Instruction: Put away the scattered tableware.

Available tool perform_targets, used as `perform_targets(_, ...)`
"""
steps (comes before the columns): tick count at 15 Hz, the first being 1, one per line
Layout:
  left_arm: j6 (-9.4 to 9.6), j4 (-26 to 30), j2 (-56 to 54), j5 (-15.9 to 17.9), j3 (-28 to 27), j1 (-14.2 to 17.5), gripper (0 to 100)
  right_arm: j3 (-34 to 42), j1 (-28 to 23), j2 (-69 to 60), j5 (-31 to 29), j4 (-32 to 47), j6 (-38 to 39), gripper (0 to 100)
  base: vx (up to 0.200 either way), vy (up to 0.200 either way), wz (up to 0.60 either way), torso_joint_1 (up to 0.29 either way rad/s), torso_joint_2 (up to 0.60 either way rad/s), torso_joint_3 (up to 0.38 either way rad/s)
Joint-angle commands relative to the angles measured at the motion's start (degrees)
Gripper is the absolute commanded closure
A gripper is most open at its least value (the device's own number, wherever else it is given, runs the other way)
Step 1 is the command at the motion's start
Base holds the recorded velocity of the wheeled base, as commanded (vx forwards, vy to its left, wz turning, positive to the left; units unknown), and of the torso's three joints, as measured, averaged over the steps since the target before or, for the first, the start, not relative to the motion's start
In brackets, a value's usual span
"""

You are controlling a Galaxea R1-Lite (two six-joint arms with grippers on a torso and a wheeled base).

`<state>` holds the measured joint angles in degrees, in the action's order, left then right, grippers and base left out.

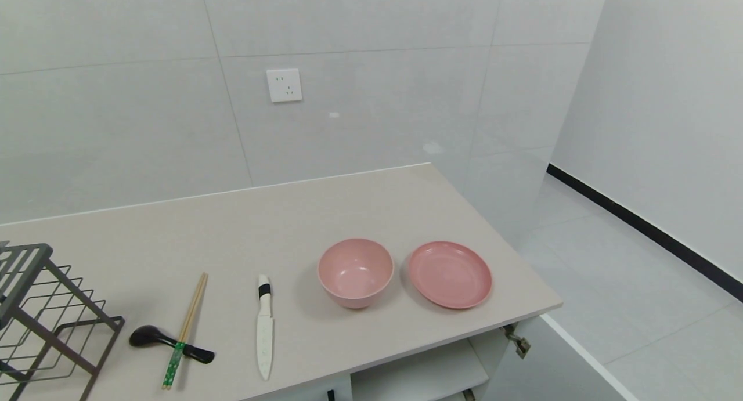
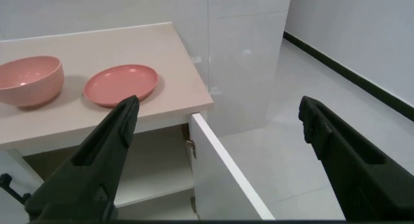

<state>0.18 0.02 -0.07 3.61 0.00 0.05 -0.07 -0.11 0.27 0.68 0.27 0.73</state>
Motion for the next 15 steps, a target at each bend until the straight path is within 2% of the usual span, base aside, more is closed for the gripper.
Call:
perform_targets(1, -0.01, 0.0, 0.1, 0.1, 0.0, 0.0, 0, 0.0, -0.1, 0.1, 0.0, 0.0, 0.0, 0, 0.000, 0.000, 0.00, 0.000, 0.00, 0.000)
perform_targets(8, -0.01, -0.1, 0.1, 0.3, 0.0, 0.0, 0, 0.1, -0.1, 0.1, 0.3, -1.1, -0.6, 0, 0.000, 0.000, 0.00, 0.000, 0.00, 0.000)
perform_targets(10, -0.09, -0.1, 0.1, 0.3, 0.0, 0.0, 0, 0.1, -0.1, 0.1, 0.4, -8.9, -2.4, 0, 0.000, 0.000, 0.00, 0.000, 0.00, 0.000)
perform_targets(11, -0.09, -0.1, 0.1, 0.3, 0.0, 0.0, 0, 0.1, -0.1, 0.1, 0.4, -9.2, -2.5, 0, 0.000, 0.000, 0.00, 0.000, 0.00, 0.000)
perform_targets(12, -0.09, -0.1, 0.1, 0.2, 0.0, 0.0, 0, 0.1, -0.1, 0.1, 0.5, -13.5, -2.3, 0, 0.000, 0.000, 0.00, 0.000, 0.00, 0.000)
perform_targets(13, -0.18, -0.1, 0.1, 0.2, 0.0, 0.0, 0, -1.3, -0.2, 0.3, 2.3, -13.1, -2.0, 0, 0.000, 0.000, 0.00, 0.000, 0.00, 0.000)
perform_targets(15, -0.01, -0.1, 0.1, 0.2, 0.0, 0.0, 0, -9.4, -1.9, 7.6, 9.3, -7.6, -2.0, 0, 0.000, 0.000, 0.00, 0.000, 0.00, 0.000)
